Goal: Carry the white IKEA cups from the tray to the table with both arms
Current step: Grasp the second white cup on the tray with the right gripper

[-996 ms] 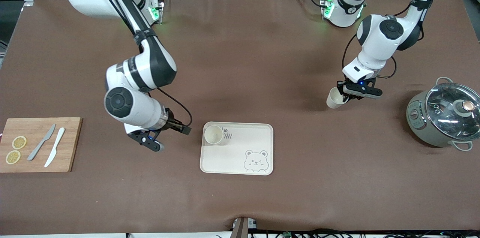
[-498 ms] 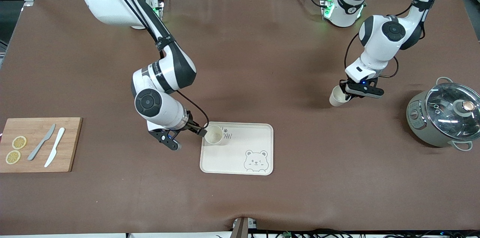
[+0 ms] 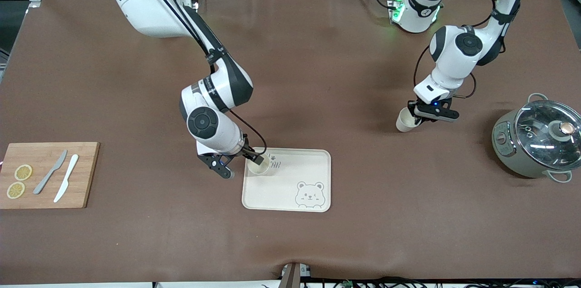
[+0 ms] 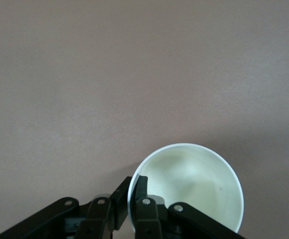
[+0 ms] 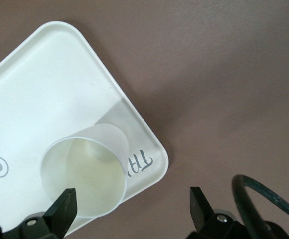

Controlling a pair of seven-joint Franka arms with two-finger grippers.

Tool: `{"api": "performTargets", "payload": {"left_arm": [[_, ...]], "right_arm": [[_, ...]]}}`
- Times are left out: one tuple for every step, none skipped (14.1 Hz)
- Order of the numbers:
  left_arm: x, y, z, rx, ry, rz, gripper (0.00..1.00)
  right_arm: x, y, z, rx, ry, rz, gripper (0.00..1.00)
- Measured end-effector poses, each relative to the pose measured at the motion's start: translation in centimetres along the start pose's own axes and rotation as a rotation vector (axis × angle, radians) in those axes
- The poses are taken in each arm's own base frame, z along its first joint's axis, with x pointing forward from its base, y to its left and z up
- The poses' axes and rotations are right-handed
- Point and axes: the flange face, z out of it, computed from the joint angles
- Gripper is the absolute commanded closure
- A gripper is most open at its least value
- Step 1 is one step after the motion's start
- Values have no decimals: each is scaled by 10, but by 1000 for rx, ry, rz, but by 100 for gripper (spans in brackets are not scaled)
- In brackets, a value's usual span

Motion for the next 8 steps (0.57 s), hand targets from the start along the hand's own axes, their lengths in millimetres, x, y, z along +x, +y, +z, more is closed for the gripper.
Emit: {"api": "performTargets", "payload": {"left_arm": [[0,-1,2,2,12,-1,100],[0,-2,2,2,12,-1,100],[0,-1,2,2,12,0,100],[0,-1,2,2,12,0,100],[0,-1,2,2,12,0,100],[0,-1,2,2,12,0,100],[0,-1,2,2,12,0,100],[0,-1,2,2,12,0,100]], "right_arm": [[0,-1,3,9,5,3,9],[2,-2,4,13,8,6,11],[4,-2,5,13,11,9,17],[5,-1,7,12,11,11,25],[6,-1,9,9,11,13,32],[7,-1,12,6,11,14,33],[8,0,14,4,11,16,40],[9,0,17,4,11,17,44]]}}
